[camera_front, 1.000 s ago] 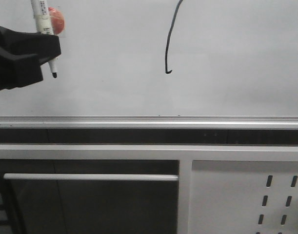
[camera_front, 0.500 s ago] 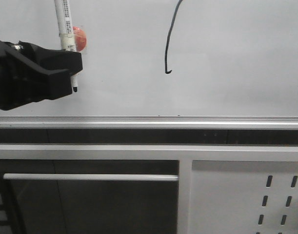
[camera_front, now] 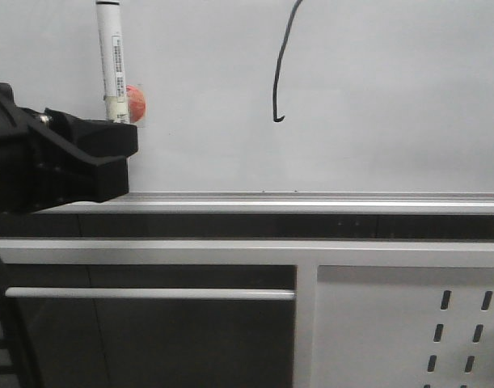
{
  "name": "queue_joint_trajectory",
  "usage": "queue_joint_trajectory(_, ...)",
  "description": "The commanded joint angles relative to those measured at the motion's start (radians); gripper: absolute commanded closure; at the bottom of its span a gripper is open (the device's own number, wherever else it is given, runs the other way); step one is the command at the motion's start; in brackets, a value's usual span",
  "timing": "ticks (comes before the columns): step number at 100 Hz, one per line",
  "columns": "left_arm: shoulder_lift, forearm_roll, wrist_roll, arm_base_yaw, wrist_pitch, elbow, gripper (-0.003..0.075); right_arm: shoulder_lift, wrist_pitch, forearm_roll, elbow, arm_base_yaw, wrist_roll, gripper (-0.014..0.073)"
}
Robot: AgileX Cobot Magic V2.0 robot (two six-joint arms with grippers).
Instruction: Write number 1 on whiteboard
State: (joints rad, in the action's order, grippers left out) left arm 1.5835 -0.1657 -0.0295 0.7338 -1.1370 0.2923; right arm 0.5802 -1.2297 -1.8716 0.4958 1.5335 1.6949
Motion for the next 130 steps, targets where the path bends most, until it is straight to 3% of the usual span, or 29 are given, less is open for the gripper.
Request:
queue_joint_trajectory(1, -0.018, -0.017, -0.007, 0.007, -0.218, 0.024, 0.0738, 0.005, 0.004, 0.017, 0.023, -0.005, 0.008, 0.0669)
queue_joint_trajectory(130, 0.034, 0.003, -0.009, -0.030, -0.218, 0.092, 0.0738, 0.005, -0.002, 0.017, 0.023, -0.005, 0.008, 0.0669)
